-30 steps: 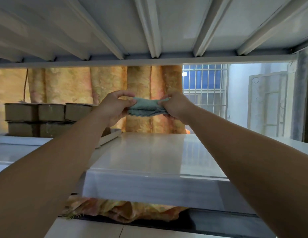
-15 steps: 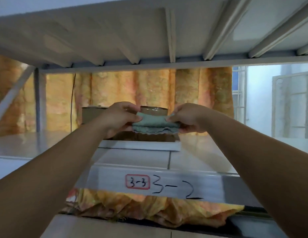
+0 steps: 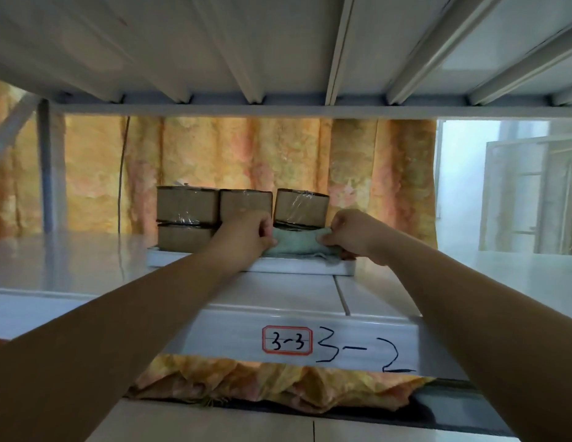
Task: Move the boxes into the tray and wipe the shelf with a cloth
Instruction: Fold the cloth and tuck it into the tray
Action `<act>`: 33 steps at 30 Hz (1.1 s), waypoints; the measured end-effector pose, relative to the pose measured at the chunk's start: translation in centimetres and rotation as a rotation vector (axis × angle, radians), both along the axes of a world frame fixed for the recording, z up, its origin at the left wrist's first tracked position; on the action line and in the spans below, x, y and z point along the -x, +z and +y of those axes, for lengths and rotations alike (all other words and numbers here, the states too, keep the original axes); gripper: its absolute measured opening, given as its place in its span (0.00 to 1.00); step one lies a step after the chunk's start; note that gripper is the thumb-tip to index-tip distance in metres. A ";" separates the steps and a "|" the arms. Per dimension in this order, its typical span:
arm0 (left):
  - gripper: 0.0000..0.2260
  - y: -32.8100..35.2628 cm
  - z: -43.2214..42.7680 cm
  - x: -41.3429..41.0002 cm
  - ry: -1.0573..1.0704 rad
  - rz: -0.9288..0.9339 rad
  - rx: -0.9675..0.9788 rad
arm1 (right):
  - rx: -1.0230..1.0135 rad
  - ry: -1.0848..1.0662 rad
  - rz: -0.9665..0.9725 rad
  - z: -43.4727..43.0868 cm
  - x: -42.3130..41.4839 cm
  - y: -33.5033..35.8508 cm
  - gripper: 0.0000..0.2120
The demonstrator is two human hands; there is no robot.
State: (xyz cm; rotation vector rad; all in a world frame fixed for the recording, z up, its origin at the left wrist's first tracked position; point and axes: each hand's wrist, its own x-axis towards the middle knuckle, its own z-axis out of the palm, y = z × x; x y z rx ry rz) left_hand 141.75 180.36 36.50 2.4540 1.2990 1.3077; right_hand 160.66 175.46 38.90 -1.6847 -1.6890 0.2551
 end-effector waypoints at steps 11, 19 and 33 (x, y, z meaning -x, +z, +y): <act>0.04 0.2 -0.9 -0.2 0.078 0.142 0.044 | 0.019 -0.176 -0.568 2.2 0.8 -0.4 0.11; 0.16 0.1 -2.6 0.1 0.095 0.449 -0.221 | 0.037 -0.185 -0.620 2.2 0.1 -0.2 0.14; 0.14 -0.2 -1.2 0.0 -0.091 0.636 -0.096 | -0.062 0.023 -0.726 -1.0 1.8 -0.6 0.17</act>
